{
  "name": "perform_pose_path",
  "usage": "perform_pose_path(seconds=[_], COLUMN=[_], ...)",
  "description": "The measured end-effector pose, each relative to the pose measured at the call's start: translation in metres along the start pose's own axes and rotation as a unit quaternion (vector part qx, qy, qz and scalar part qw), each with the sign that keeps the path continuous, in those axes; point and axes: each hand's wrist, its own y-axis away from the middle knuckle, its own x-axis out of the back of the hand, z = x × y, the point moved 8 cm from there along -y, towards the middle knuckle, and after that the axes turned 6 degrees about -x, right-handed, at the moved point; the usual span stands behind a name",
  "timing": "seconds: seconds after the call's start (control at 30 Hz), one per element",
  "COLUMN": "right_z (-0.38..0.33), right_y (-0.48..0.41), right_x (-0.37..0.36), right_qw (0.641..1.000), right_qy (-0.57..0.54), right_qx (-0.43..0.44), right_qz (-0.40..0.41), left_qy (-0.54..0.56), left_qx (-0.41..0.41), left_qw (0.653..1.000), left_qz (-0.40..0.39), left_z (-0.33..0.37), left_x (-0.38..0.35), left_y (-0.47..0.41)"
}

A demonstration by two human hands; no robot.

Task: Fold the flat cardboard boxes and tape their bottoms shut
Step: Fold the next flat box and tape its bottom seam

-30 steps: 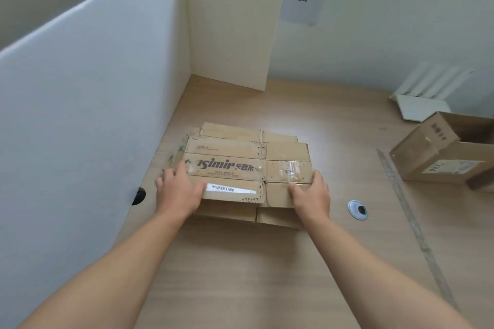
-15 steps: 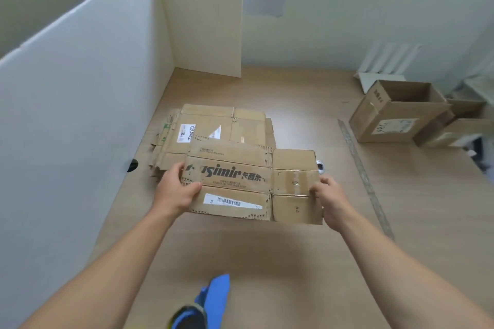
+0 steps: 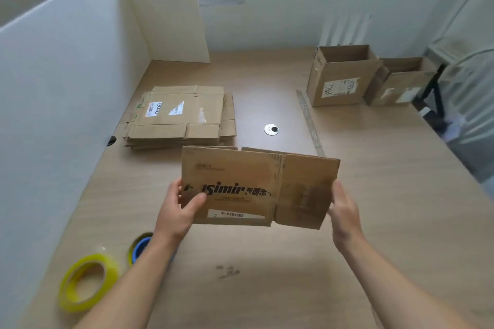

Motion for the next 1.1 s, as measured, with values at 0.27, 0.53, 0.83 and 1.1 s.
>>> perform_pose_path(seconds=[0.27, 0.53, 0.83, 1.1], right_z=[0.033, 0.024, 0.011, -0.003], right_y=[0.014, 0.016, 0.015, 0.000], right_x=[0.028, 0.007, -0.045, -0.046], right_qw=[0.997, 0.994, 0.981, 0.980], right_qy=[0.033, -0.008, 0.094, 0.185], right_qx=[-0.035, -0.030, -0.017, -0.003], right_qz=[-0.065, -0.100, -0.168, -0.073], left_qy=[-0.021, 0.026, -0.131, -0.258], left_qx=[-0.005, 0.042, 0.056, -0.045], left_qw=[0.999, 0.998, 0.990, 0.963], left_qz=[0.041, 0.024, -0.001, -0.067], left_z=[-0.007, -0.019, -0.012, 0.007], left_x=[-0.009, -0.012, -0.010, -0.014], left_y=[0.046, 0.072, 0.064, 0.068])
